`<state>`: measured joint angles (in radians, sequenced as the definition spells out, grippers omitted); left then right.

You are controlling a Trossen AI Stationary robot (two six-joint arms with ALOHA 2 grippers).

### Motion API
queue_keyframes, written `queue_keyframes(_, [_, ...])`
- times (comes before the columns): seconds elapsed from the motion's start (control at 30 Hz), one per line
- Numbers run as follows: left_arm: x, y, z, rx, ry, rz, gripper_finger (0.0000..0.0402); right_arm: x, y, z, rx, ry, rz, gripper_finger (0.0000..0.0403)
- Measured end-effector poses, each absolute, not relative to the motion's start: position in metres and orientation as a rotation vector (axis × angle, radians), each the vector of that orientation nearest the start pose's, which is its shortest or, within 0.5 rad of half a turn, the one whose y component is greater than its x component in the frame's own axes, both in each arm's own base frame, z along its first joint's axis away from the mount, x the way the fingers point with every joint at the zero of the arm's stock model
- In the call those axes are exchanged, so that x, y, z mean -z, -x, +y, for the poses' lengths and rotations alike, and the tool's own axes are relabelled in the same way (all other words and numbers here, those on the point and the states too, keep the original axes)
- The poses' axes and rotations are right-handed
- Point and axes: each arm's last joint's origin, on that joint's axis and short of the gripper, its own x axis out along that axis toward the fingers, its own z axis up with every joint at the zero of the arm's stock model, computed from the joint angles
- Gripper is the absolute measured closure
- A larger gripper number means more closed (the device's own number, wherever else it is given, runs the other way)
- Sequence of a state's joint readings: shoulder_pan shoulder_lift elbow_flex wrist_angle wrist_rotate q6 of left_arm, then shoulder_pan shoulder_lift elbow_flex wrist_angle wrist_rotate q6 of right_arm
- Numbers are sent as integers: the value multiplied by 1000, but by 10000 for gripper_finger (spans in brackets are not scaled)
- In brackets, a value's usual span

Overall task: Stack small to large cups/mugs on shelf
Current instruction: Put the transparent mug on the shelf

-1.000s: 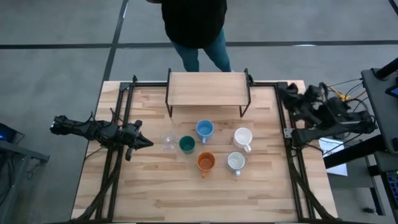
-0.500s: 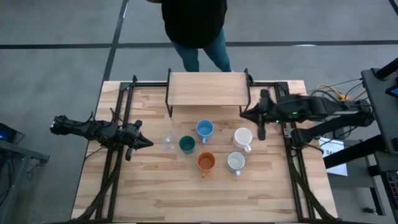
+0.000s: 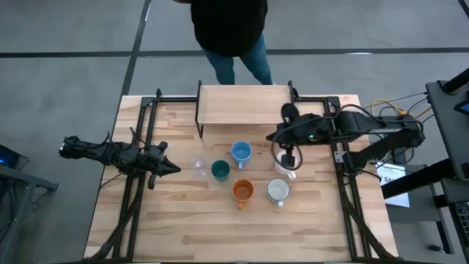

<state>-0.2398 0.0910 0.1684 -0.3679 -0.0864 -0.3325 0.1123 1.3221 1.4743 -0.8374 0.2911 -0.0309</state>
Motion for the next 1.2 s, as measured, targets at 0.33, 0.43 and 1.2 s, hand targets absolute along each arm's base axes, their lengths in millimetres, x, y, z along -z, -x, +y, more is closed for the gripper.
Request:
queue_keyframes(0.33, [-179, -87, -19, 103, 282, 309, 402, -376, -323, 28, 36, 17, 804, 393])
queue_keyframes(0.43, [-179, -87, -19, 103, 282, 310, 402, -379, -346, 30, 29, 12, 791, 393])
queue_keyframes(1.2, [-179, -87, -19, 103, 282, 310, 402, -383, -450, 13, 141, -174, 729, 393])
